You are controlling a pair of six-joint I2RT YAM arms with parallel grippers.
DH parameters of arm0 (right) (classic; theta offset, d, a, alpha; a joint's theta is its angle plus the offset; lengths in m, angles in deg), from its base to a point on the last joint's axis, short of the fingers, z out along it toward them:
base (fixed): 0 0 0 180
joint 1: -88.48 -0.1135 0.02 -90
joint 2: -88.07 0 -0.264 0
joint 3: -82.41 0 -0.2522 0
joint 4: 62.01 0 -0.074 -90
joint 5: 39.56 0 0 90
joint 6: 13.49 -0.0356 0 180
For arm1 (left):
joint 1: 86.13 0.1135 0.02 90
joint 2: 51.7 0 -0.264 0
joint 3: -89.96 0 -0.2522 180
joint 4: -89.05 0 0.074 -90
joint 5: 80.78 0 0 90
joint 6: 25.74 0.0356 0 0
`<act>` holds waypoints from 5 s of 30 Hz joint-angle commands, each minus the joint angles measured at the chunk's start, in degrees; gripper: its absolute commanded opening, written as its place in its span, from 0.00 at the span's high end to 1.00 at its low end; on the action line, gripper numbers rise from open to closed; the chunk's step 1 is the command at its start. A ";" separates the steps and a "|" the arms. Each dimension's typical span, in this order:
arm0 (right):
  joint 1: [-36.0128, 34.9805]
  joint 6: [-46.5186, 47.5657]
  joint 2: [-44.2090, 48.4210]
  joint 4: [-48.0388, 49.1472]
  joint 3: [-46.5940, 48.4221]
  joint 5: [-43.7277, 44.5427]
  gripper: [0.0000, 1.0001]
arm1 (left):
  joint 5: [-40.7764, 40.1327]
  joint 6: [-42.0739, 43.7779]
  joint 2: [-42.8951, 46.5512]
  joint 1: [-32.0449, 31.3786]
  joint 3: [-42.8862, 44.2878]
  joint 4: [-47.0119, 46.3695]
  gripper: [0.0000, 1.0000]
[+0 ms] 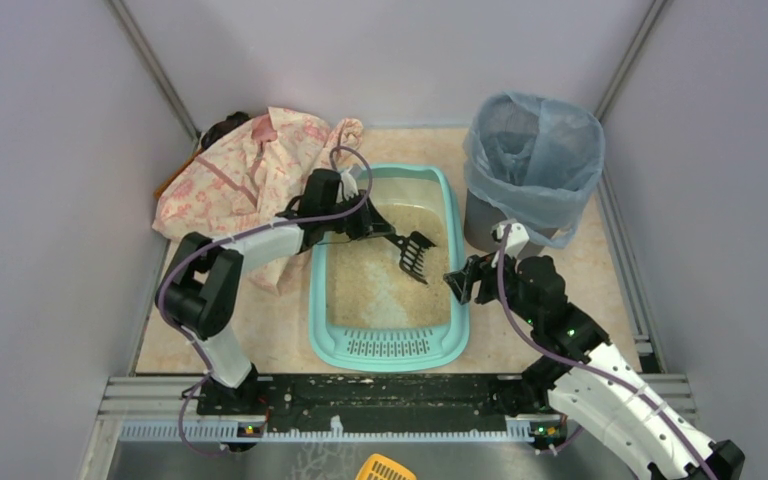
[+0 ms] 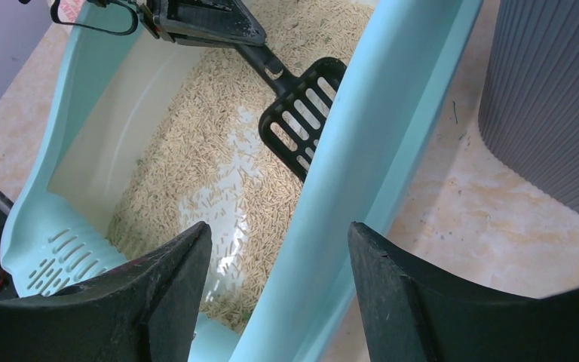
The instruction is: Clean the litter box
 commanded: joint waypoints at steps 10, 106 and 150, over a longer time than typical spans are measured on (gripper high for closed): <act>0.12 -0.07 -0.22 1.90 0.20 0.92 0.33 | 9.07 -5.91 0.32 2.42 -6.37 -8.07 1.00; 0.12 0.07 -1.96 2.75 0.72 0.93 0.33 | 6.99 -8.44 20.46 15.09 -14.48 -8.90 1.00; 0.12 -0.14 0.14 1.62 -0.08 1.65 0.33 | -8.79 1.00 -2.02 -3.40 4.87 0.32 1.00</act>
